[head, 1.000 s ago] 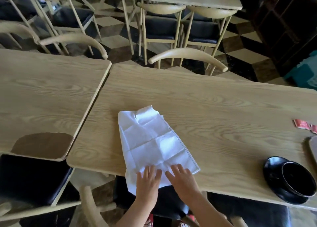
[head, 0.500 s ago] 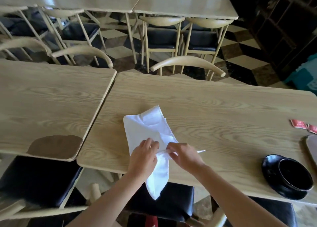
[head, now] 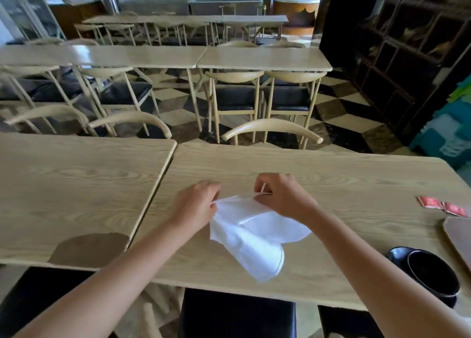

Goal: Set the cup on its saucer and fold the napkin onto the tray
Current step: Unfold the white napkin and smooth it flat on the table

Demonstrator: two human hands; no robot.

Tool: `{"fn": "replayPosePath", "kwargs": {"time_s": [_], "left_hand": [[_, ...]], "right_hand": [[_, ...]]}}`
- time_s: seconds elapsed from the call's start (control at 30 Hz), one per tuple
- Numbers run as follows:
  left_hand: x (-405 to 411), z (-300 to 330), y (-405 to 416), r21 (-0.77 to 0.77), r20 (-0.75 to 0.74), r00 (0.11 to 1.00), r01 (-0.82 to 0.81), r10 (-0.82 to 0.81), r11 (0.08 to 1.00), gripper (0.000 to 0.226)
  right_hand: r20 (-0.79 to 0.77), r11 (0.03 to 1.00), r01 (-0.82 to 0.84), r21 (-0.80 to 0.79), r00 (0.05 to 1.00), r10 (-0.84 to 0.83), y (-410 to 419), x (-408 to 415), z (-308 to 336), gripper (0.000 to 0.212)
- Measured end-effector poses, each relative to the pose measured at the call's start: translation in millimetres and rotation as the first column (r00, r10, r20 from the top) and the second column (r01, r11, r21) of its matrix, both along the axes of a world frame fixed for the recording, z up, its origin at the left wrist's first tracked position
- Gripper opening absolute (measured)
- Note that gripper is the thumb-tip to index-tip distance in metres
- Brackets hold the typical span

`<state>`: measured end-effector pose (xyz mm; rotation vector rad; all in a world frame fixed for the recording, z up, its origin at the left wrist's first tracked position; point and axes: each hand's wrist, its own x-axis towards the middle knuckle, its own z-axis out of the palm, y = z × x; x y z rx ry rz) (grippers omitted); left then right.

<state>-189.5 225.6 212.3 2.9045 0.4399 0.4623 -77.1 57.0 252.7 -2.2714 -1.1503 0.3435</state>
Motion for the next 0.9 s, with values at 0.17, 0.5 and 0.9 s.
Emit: {"fn": "replayPosePath", "kwargs": {"time_s": [0.17, 0.5, 0.9], "left_hand": [[16, 18, 37, -0.057, -0.215, 0.956, -0.216, 0.199, 0.975, 0.023], [3, 36, 49, -0.802, -0.016, 0.979, 0.108, -0.202, 0.587, 0.033], [8, 38, 59, -0.431, -0.1, 0.936, 0.266, -0.339, 0.862, 0.014]], "right_hand": [[0.132, 0.997, -0.018, 0.077, 0.991, 0.007, -6, 3, 48, 0.01], [0.037, 0.999, 0.035, 0.039, 0.999, -0.037, -44, 53, 51, 0.015], [-0.105, 0.997, -0.073, -0.002, 0.992, 0.072, -59, 75, 28, 0.015]]}}
